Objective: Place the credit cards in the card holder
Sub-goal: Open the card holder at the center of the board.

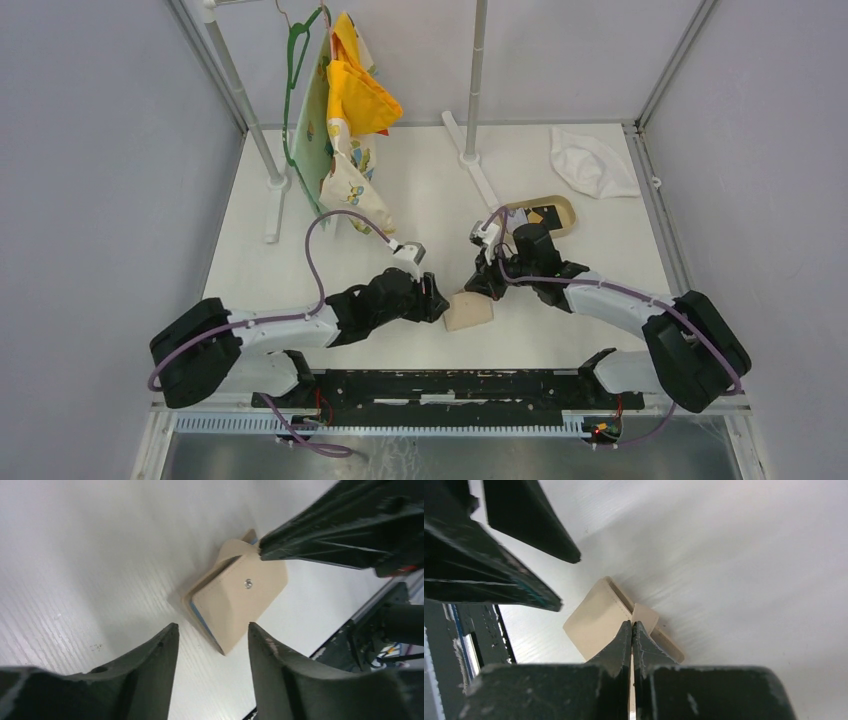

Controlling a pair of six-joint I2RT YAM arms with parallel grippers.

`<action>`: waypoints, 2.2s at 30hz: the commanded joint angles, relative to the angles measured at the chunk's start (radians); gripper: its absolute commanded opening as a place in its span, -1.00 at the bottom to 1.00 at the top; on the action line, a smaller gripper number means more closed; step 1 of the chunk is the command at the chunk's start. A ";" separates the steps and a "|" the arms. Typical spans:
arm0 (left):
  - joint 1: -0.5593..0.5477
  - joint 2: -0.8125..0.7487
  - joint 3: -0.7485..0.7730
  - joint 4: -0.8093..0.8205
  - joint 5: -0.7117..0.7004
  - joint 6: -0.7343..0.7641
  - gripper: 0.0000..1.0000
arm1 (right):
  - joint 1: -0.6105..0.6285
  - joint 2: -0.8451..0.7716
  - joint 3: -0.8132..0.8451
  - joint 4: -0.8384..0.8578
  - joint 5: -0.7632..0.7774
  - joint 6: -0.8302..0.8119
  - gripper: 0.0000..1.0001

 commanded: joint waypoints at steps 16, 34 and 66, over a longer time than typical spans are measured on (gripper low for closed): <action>0.002 0.010 -0.047 0.303 0.129 -0.289 0.83 | -0.218 -0.182 -0.153 0.339 -0.256 0.359 -1.00; -0.002 0.079 -0.034 0.223 -0.013 -0.163 0.51 | -0.245 -0.238 -0.153 0.274 -0.152 0.261 -1.00; 0.001 0.168 0.225 0.005 -0.020 0.121 0.08 | -0.249 -0.153 0.010 -0.121 0.420 -0.266 -0.86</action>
